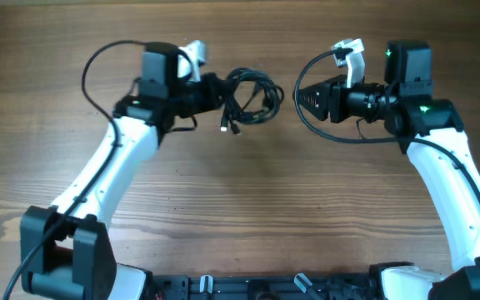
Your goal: Untangle cables
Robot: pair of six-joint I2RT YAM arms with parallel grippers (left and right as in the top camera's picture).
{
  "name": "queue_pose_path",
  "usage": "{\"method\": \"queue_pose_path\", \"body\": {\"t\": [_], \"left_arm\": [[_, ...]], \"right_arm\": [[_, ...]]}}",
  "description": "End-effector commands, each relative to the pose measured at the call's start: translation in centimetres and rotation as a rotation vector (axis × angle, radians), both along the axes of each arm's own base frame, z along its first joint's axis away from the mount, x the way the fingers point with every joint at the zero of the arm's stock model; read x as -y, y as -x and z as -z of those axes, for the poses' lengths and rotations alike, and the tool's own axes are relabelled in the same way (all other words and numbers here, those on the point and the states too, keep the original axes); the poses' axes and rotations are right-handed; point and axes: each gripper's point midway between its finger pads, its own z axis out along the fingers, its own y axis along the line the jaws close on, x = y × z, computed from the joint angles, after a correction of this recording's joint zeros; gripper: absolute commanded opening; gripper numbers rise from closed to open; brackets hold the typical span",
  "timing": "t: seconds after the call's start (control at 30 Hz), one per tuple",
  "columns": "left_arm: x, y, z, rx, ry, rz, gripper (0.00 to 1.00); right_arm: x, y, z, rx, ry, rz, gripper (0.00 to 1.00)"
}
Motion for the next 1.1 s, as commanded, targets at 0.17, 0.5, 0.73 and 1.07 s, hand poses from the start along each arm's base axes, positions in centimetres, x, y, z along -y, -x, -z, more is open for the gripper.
{"method": "queue_pose_path", "body": {"t": [0.17,0.5,0.73,1.07], "left_arm": [[2.1,-1.5,-2.2,0.471,-0.439,0.188,0.04],[2.9,5.1,-8.4,0.289,0.052,0.315,0.04],[3.7,8.1,-7.5,0.230,0.093,0.456,0.04],[3.7,6.3,-4.9,0.306,-0.183,0.374,0.04]], "right_arm": [[-1.6,0.2,-1.6,0.099,0.005,-0.053,0.58],[-2.3,-0.1,-4.1,0.160,0.160,-0.022,0.57],[-4.2,0.7,-3.2,0.204,0.265,-0.053,0.56],[-3.5,0.3,-2.2,0.240,0.387,-0.034,0.50]]}}
